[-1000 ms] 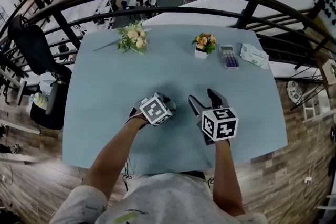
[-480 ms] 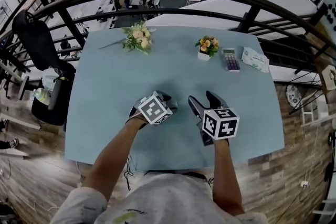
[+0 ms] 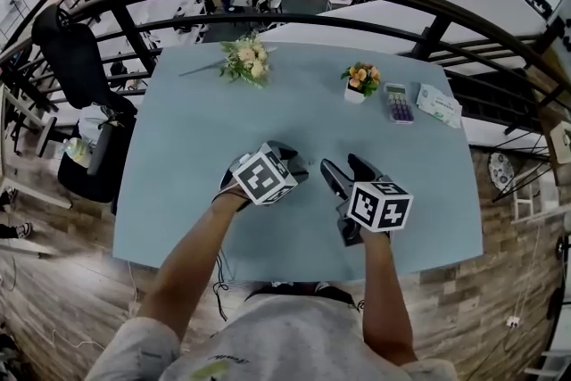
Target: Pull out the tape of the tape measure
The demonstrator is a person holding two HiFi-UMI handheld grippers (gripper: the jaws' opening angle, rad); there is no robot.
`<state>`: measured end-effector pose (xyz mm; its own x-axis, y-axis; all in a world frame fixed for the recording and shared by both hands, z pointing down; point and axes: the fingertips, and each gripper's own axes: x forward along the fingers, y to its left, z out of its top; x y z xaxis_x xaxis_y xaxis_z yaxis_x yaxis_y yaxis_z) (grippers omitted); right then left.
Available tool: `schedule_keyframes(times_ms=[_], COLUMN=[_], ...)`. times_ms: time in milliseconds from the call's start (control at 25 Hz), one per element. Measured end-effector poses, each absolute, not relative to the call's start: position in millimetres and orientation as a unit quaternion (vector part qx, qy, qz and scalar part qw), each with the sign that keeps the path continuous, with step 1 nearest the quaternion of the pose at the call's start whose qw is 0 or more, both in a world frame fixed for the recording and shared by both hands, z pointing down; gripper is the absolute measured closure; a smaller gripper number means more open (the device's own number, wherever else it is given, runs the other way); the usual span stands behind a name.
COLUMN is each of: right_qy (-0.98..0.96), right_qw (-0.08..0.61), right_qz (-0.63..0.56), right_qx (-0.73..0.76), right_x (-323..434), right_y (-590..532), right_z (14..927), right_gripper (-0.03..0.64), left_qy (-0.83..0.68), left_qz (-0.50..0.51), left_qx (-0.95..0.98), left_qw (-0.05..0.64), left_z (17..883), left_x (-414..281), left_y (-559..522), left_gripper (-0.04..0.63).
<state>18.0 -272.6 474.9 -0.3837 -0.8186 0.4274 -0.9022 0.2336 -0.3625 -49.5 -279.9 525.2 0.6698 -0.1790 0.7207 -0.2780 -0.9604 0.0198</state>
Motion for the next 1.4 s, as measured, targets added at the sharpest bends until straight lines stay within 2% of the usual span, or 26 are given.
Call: schedule_keyframes(times_ms=[760, 1000, 1080, 1200, 1400], right_qy=[-0.782, -0.766, -0.762, -0.757, -0.752], right_qw=[-0.128, -0.191, -0.203, -0.214, -0.235], right_qz=[0.434, 0.471, 0.478, 0.487, 0.5], right_qx=[0.429, 0.394, 0.387, 0.379, 0.36], right_x=[27.3, 43.3, 47.2, 52.0, 51.1], right_y=[-263.9, -266.7, -268.9, -272.0, -274.7], right_z=[470.1, 466.4, 465.4, 464.5, 462.0], right_gripper=[0.322, 0.374, 0.383, 0.43, 0.451], left_qy=[-0.132, -0.138, -0.14, -0.144, -0.149], left_qz=[0.389, 0.392, 0.392, 0.394, 0.4], left_qx=[0.912, 0.91, 0.909, 0.908, 0.904], left_qw=[0.025, 0.016, 0.016, 0.015, 0.013], left_z=[477.5, 469.4, 467.8, 467.4, 468.7], left_x=[-4.6, 13.6, 18.0, 24.0, 27.3], left_y=[-260.0, -258.2, -258.6, -259.5, -260.1], left_gripper=[0.379, 0.379, 0.379, 0.379, 0.379])
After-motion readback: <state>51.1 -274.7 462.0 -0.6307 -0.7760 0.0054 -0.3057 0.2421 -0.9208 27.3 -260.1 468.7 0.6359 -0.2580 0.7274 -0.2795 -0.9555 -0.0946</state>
